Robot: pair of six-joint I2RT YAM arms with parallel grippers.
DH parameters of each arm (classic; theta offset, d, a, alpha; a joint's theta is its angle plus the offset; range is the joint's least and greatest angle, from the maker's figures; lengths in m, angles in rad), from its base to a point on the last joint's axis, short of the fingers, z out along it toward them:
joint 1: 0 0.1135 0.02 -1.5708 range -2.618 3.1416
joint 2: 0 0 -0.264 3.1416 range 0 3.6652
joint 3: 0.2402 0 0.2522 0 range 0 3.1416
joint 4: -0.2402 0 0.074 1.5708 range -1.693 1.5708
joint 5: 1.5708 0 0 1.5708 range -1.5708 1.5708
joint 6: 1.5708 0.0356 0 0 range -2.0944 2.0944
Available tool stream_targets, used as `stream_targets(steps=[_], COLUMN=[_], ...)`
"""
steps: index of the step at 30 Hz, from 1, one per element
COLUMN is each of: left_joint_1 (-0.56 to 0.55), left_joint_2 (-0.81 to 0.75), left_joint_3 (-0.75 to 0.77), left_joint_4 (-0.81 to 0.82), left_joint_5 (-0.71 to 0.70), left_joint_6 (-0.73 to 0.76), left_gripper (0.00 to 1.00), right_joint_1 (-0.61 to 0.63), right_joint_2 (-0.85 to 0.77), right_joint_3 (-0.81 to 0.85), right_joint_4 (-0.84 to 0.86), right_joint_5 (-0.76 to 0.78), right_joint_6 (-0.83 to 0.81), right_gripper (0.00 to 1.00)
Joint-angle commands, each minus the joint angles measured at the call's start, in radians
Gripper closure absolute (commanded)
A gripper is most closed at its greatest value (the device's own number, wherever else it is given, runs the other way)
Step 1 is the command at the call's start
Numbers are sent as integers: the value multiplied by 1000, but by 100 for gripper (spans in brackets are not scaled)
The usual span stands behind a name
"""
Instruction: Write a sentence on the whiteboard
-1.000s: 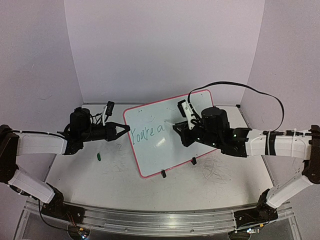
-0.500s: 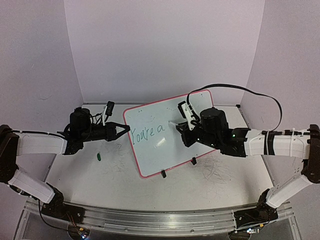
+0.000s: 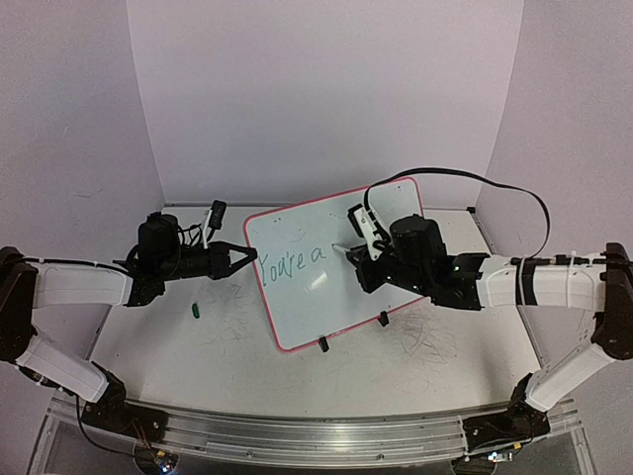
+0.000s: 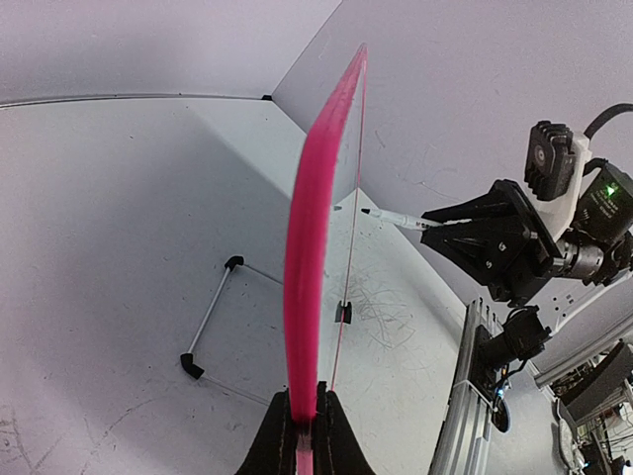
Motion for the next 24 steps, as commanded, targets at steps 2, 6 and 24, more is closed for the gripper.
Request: stream_targets(steps=[2, 6, 24], left_joint_1=[2, 2, 2], left_joint_2=[-17, -17, -17], left_joint_3=[14, 18, 23], left_joint_4=[-2, -2, -3], left_joint_5=[-7, -3, 1], left_joint_6=[26, 29, 34], left_gripper=[100, 100, 100], right_joint_1=[-1, -1, 7], right_joint_2=[22, 25, 40], right_joint_3=[45, 47, 30], right_joint_4=[23, 25, 0], right_joint_5=[8, 6, 27], right_joint_6=[-12, -12, 11], right_gripper=[100, 100, 100])
